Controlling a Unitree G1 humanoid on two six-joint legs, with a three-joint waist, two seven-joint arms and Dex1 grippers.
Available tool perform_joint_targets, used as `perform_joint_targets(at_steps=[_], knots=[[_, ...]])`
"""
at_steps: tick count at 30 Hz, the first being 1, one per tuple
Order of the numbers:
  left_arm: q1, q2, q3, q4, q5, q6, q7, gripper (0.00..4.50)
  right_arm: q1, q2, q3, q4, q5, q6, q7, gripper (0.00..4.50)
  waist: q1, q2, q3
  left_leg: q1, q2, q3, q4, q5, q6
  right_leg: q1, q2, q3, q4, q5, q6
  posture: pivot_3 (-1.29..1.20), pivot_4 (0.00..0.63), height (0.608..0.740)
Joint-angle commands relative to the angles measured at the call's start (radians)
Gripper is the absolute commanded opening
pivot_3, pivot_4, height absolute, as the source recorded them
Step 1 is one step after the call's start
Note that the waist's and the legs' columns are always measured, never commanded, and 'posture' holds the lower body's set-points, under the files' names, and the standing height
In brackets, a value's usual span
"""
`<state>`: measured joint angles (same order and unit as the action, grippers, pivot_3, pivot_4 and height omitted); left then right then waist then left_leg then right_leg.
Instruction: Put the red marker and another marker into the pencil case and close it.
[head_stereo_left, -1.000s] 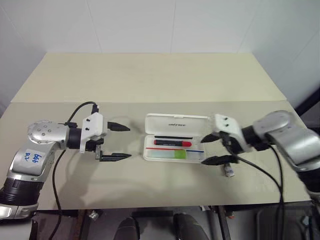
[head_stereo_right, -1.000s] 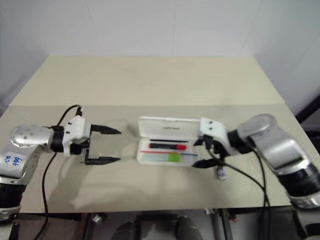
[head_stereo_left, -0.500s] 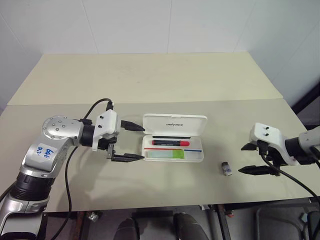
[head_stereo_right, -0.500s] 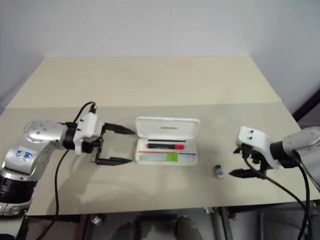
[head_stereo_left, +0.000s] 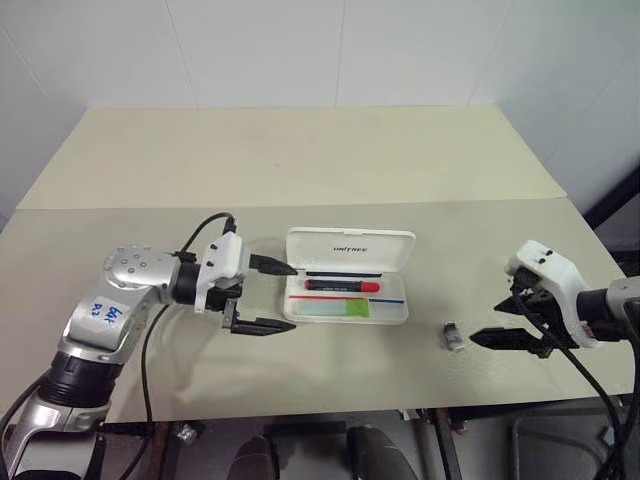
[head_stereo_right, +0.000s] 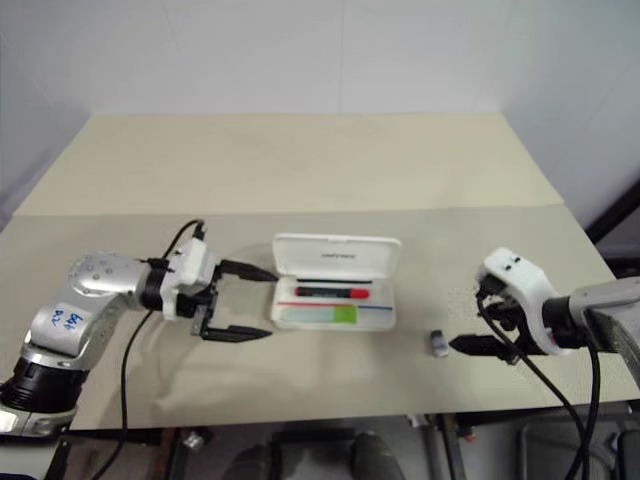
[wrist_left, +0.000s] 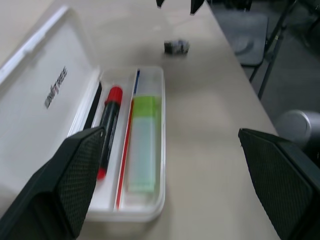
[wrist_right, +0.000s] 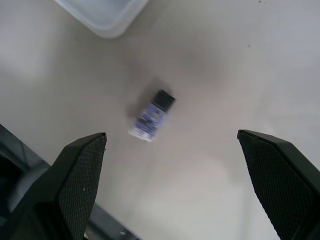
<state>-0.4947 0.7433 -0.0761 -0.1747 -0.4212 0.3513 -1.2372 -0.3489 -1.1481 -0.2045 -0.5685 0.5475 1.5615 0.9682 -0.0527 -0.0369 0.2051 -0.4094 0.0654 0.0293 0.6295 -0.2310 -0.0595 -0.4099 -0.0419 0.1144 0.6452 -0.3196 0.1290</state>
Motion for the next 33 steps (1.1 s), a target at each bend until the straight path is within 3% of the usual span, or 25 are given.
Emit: perform_joint_targets(at_steps=[1,21,33], knots=[[0.006,-0.01,-0.001,0.015,0.008,-0.029,-0.001,4.5,0.003,-0.002,-0.055,-0.015,0.119,0.053,-0.093,4.44,0.0,0.0,0.0,0.0,0.0,0.0,0.0,0.0,0.0,0.0,0.0,0.0,0.0,0.0,-0.001,0.0,0.15,0.74],[0.028,0.043,0.047,0.008,0.003,-0.028,0.01,4.5,-0.097,0.185,0.037,0.224,0.646,0.053,-0.908,4.44,-0.004,-0.002,-0.001,-0.001,0.0,0.001,-0.001,-0.001,0.002,-0.001,0.0,0.002,-0.002,0.0,0.001,0.0,0.15,0.74],[0.044,0.069,0.073,-0.014,-0.001,-0.019,0.023,4.5,-0.043,0.205,0.071,0.285,0.909,0.053,-1.223,4.44,-0.003,-0.006,-0.004,-0.002,0.0,0.001,-0.002,-0.002,0.003,-0.001,0.0,0.002,-0.003,0.0,0.001,0.0,0.15,0.74]])
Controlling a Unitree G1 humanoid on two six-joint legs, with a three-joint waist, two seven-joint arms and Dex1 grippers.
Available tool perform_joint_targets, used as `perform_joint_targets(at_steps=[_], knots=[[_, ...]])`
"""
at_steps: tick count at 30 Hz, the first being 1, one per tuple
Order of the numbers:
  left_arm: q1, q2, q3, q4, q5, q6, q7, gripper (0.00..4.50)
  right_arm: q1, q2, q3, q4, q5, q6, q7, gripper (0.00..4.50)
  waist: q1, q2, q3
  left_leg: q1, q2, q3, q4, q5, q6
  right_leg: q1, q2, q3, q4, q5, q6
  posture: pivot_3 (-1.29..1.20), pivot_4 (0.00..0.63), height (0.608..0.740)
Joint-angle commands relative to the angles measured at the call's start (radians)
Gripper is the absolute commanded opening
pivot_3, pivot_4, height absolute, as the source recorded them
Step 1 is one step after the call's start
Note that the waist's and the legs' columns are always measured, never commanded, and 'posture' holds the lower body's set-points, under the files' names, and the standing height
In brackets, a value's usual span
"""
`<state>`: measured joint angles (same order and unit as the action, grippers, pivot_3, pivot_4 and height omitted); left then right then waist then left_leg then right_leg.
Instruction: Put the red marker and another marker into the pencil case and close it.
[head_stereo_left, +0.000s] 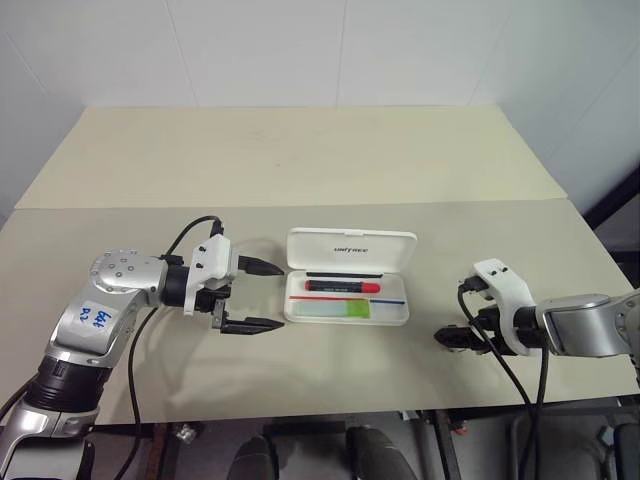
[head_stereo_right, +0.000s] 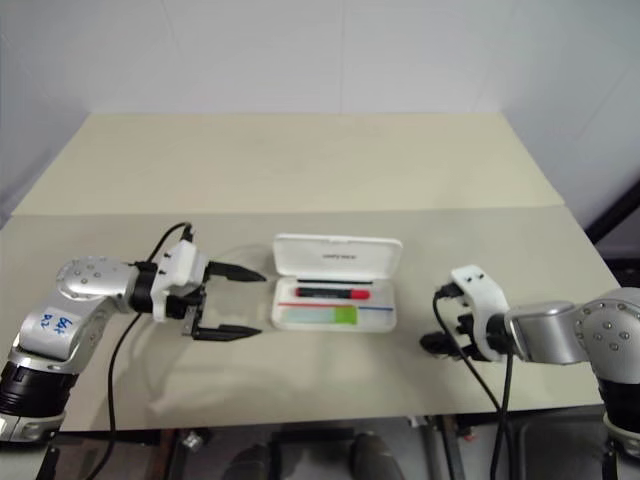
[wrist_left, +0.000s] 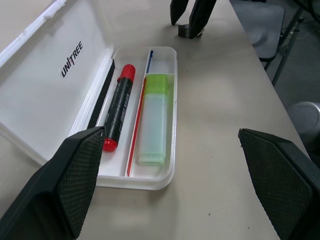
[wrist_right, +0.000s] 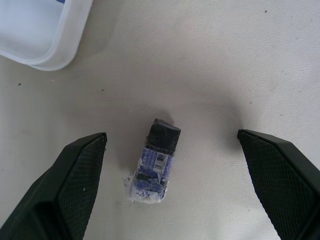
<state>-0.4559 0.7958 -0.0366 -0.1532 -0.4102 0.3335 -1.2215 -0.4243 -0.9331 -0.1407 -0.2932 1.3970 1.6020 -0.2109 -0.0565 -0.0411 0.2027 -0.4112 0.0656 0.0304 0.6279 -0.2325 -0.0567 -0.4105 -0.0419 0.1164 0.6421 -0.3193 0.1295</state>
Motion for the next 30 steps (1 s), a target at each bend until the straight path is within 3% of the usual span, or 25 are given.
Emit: perform_joint_targets(at_steps=[1,4,7,16,19,23,26,30], knots=[[0.005,0.017,0.035,-0.037,-0.013,0.0,0.008,4.5,0.044,-0.019,0.008,0.008,0.08,0.012,-0.056,4.44,0.001,-0.003,-0.002,0.0,0.0,0.0,0.0,0.0,0.0,0.0,0.0,0.0,0.0,0.0,0.0,0.0,0.15,0.74],[0.003,0.019,0.036,-0.034,-0.013,-0.001,0.009,4.5,0.061,-0.037,0.011,0.009,0.129,0.012,-0.092,4.44,0.005,-0.005,-0.003,0.0,0.0,-0.001,0.0,0.0,0.0,0.0,0.0,-0.001,-0.001,0.0,-0.001,0.0,0.15,0.74],[0.001,0.018,0.034,-0.031,-0.011,-0.005,0.009,4.5,0.08,-0.073,0.026,0.01,0.192,-0.013,-0.132,3.83,0.006,-0.006,-0.004,-0.001,0.0,0.0,0.0,-0.001,0.001,0.001,0.0,-0.001,-0.003,-0.001,-0.001,0.0,0.15,0.74],[-0.018,0.01,0.028,-0.012,-0.004,-0.014,0.006,4.5,0.098,-0.202,0.151,-0.005,0.388,-0.179,-0.254,0.77,0.003,-0.006,-0.004,-0.002,0.0,0.0,0.0,-0.003,0.005,0.001,0.0,0.0,-0.006,0.0,0.0,0.0,0.15,0.74],[-0.024,0.008,0.025,-0.005,-0.002,-0.018,0.006,4.5,0.08,-0.227,0.184,-0.006,0.394,-0.211,-0.262,0.77,0.003,-0.006,-0.004,-0.002,0.0,0.0,0.0,-0.003,0.005,0.001,-0.001,0.0,-0.006,-0.001,-0.002,0.0,0.15,0.74],[-0.028,0.002,0.02,-0.003,0.0,-0.022,0.01,4.5,0.023,-0.229,0.206,-0.034,0.274,-0.196,-0.182,0.77,0.002,-0.006,-0.004,-0.002,0.0,0.001,0.001,-0.003,0.005,0.001,-0.001,0.001,-0.006,-0.002,-0.004,0.0,0.15,0.74],[-0.031,-0.001,0.019,0.002,0.001,-0.024,0.008,4.5,-0.05,-0.249,0.25,-0.092,0.073,-0.19,-0.006,0.77,-0.002,-0.005,-0.003,-0.002,0.0,0.004,0.002,-0.003,0.005,0.0,-0.002,0.002,-0.006,-0.003,-0.006,0.0,0.15,0.74],[-0.039,-0.002,0.015,0.015,0.006,-0.032,0.001,4.5,-0.12,-0.341,0.349,-0.162,-0.237,-0.325,0.37,0.77,0.0,-0.004,-0.002,-0.002,0.001,0.005,0.001,-0.003,0.005,-0.002,-0.002,0.003,-0.006,-0.003,-0.008,0.0,0.15,0.74]])
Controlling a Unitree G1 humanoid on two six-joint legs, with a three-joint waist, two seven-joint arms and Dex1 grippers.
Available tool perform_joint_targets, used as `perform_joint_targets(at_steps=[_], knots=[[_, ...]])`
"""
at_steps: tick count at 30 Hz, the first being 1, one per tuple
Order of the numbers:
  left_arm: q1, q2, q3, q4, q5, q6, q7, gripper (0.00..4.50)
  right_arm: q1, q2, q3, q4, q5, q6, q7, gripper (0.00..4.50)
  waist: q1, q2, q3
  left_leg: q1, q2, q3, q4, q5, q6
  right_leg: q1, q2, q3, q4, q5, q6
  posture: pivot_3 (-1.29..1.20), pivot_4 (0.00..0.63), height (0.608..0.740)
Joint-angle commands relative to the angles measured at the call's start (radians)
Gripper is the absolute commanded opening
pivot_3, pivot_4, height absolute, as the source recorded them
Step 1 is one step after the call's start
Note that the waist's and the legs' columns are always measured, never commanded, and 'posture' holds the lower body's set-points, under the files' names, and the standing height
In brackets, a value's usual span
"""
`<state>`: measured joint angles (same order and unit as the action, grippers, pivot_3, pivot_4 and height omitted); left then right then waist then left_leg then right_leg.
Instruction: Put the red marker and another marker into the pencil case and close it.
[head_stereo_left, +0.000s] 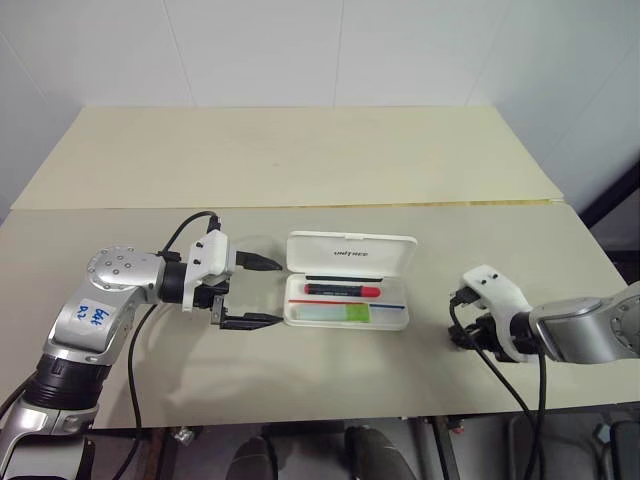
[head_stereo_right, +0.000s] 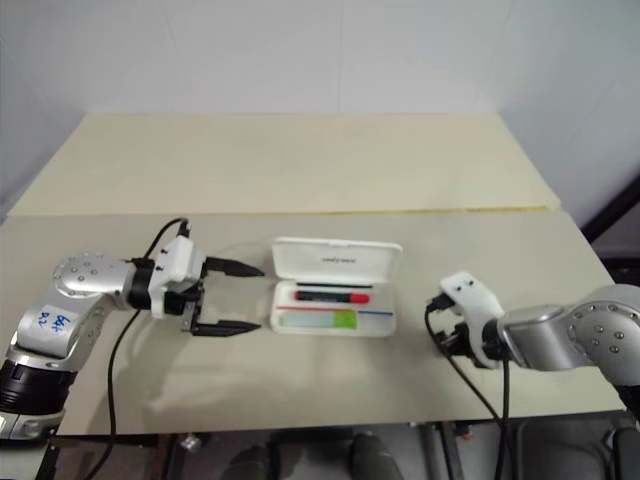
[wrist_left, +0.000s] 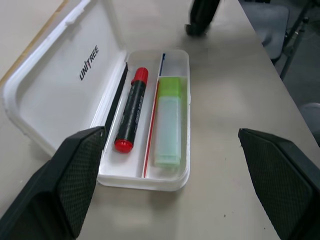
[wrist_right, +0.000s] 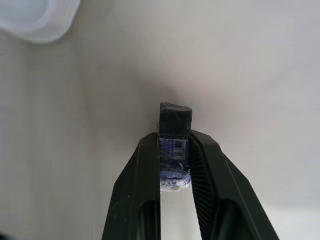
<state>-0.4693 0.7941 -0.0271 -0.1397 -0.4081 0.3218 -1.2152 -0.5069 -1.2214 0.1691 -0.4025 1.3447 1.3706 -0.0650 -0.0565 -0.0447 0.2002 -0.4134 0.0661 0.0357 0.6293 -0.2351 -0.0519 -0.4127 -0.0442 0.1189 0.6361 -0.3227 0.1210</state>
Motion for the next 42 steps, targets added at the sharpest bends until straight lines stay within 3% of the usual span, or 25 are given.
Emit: perform_joint_targets(at_steps=[1,8,19,27,37,42], knots=[[-0.028,0.0,0.005,0.004,0.004,-0.022,-0.006,4.5,-0.049,-0.069,0.062,-0.056,-0.249,-0.132,0.306,0.77,0.001,0.0,0.0,0.0,0.0,0.0,0.0,0.0,0.0,0.0,0.0,0.0,0.0,0.0,0.0,0.0,0.15,0.74],[-0.042,0.012,0.011,0.023,0.012,-0.033,-0.018,4.5,-0.156,-0.073,0.186,-0.041,-0.611,-0.379,0.756,0.77,-0.001,0.001,0.0,0.0,0.0,0.001,-0.001,-0.001,0.001,-0.001,0.0,-0.001,0.0,0.002,0.004,0.0,0.15,0.74],[-0.032,0.036,0.028,0.021,0.022,-0.039,-0.024,4.5,-0.302,0.099,0.34,0.04,-0.948,-0.633,1.157,0.77,0.001,0.001,0.001,-0.001,0.0,0.001,0.0,-0.001,0.001,-0.002,0.0,-0.002,0.001,0.005,0.01,0.0,0.15,0.74],[-0.011,0.056,0.042,-0.01,0.013,-0.027,-0.012,4.5,-0.323,0.215,0.427,0.117,-1.142,-0.662,1.251,0.77,0.001,0.001,0.001,0.0,0.0,0.001,0.0,-0.001,0.001,-0.002,0.0,-0.002,0.002,0.005,0.01,0.0,0.15,0.74],[-0.012,0.062,0.047,-0.015,0.012,-0.021,-0.005,4.5,-0.332,0.306,0.418,0.202,-1.267,-0.655,1.28,0.77,0.001,0.001,0.001,0.001,0.0,0.001,0.002,-0.001,0.001,-0.002,0.001,-0.002,0.006,0.005,0.01,0.0,0.15,0.74],[-0.023,0.058,0.042,-0.008,0.015,-0.022,-0.003,4.5,-0.347,0.334,0.395,0.224,-1.283,-0.653,1.288,2.0,-0.005,0.0,0.0,0.004,0.0,0.001,0.003,-0.001,0.001,0.001,0.001,-0.002,0.008,0.005,0.01,0.0,0.15,0.74]])
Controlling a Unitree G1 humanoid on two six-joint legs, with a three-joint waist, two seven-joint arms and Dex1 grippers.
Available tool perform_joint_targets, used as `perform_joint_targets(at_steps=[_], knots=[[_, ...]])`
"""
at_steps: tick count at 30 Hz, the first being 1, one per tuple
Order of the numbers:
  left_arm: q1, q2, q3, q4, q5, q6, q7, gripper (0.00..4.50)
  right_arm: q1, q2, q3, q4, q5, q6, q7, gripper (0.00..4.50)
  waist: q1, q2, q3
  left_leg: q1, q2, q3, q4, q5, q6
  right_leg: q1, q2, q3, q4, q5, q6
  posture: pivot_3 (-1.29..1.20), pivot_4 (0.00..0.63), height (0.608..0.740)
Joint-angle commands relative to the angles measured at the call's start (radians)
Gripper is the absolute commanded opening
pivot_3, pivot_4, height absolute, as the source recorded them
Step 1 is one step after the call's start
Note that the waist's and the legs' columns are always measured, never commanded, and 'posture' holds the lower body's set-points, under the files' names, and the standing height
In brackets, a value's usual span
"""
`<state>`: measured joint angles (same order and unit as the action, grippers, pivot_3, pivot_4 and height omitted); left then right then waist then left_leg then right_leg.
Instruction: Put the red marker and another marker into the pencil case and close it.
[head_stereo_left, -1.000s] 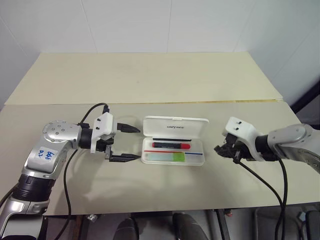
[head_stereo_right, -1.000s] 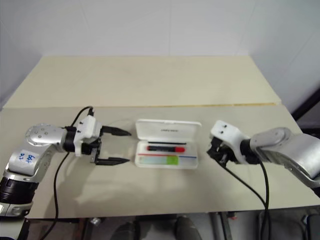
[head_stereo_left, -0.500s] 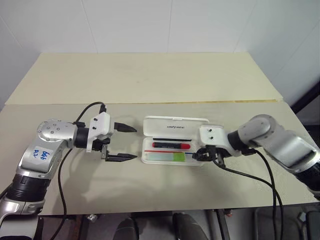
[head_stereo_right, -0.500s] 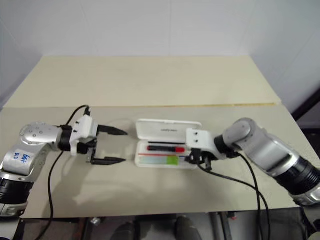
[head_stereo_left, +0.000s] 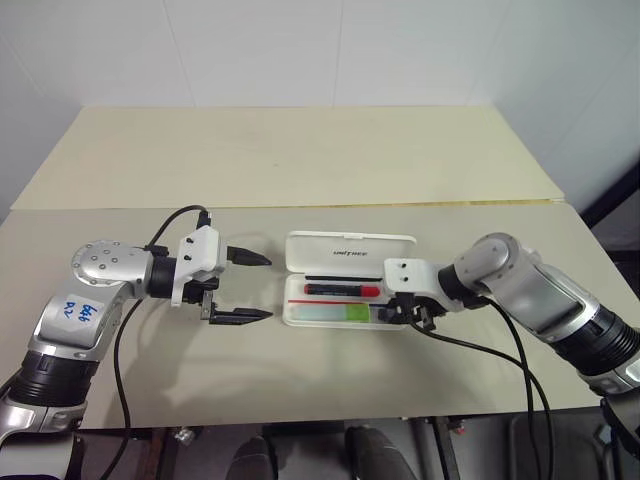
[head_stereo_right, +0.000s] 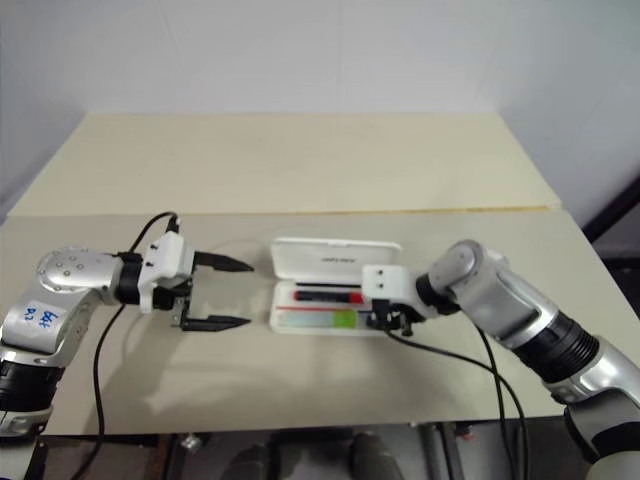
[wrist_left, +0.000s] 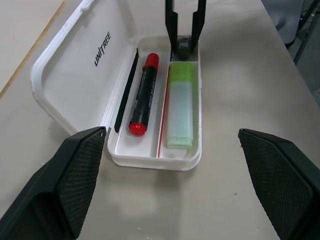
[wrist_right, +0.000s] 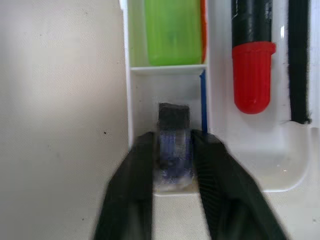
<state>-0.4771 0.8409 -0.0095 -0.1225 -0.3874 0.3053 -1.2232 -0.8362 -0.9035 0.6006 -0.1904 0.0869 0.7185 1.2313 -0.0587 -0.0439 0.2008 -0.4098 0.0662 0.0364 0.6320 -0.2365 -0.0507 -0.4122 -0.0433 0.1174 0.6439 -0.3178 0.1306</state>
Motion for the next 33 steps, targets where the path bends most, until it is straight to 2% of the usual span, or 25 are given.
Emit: perform_joint_targets(at_steps=[1,6,12,19,23,29,33], knots=[[-0.017,0.011,0.024,-0.023,-0.005,-0.007,0.004,4.5,-0.028,0.025,-0.051,0.014,-0.016,0.011,-0.006,2.27,-0.004,-0.001,-0.001,0.002,0.0,0.0,0.0,0.0,0.0,0.002,0.0,0.0,0.0,0.0,0.0,0.0,0.15,0.74],[-0.03,0.01,0.021,-0.008,0.001,-0.016,0.002,4.5,-0.063,0.066,-0.15,0.007,0.062,-0.003,0.033,3.92,-0.002,-0.001,0.0,0.002,0.0,0.0,0.0,0.0,0.0,0.001,0.0,0.0,0.002,0.0,0.0,0.0,0.15,0.74],[-0.05,0.005,0.014,0.009,0.006,-0.026,-0.001,4.5,-0.027,0.065,-0.274,-0.054,0.18,-0.032,0.089,3.92,0.003,0.0,0.0,0.002,0.0,0.0,-0.002,0.0,-0.002,0.001,0.0,0.0,0.001,-0.001,-0.001,0.0,0.15,0.74],[-0.068,0.013,0.025,0.051,0.006,-0.044,-0.012,4.5,0.118,0.069,-0.466,-0.097,0.235,-0.173,0.014,3.92,0.005,0.0,0.0,0.001,0.0,0.0,-0.001,-0.001,-0.003,0.001,0.0,0.0,0.0,-0.001,0.0,0.0,0.15,0.74],[-0.089,0.011,0.052,0.079,-0.016,-0.03,-0.006,4.5,0.212,0.075,-0.612,-0.111,0.317,-0.185,-0.024,3.92,0.005,-0.001,0.0,0.001,0.0,0.0,-0.001,-0.001,-0.003,0.001,0.0,0.0,0.001,-0.001,0.0,0.0,0.15,0.74],[-0.11,0.029,0.08,0.154,-0.01,-0.049,-0.03,4.5,0.338,0.042,-0.753,-0.027,0.338,-0.284,-0.024,3.92,0.003,0.0,0.0,0.002,0.0,0.0,-0.001,-0.001,-0.003,0.002,0.001,0.0,0.001,-0.001,0.0,0.0,0.15,0.74],[-0.118,0.044,0.088,0.189,-0.004,-0.064,-0.044,4.5,0.388,0.016,-0.793,0.003,0.361,-0.325,0.016,3.92,0.003,0.0,0.0,0.002,0.0,0.0,-0.001,-0.001,-0.003,0.002,0.001,0.0,0.001,-0.001,0.0,0.0,0.15,0.74]])
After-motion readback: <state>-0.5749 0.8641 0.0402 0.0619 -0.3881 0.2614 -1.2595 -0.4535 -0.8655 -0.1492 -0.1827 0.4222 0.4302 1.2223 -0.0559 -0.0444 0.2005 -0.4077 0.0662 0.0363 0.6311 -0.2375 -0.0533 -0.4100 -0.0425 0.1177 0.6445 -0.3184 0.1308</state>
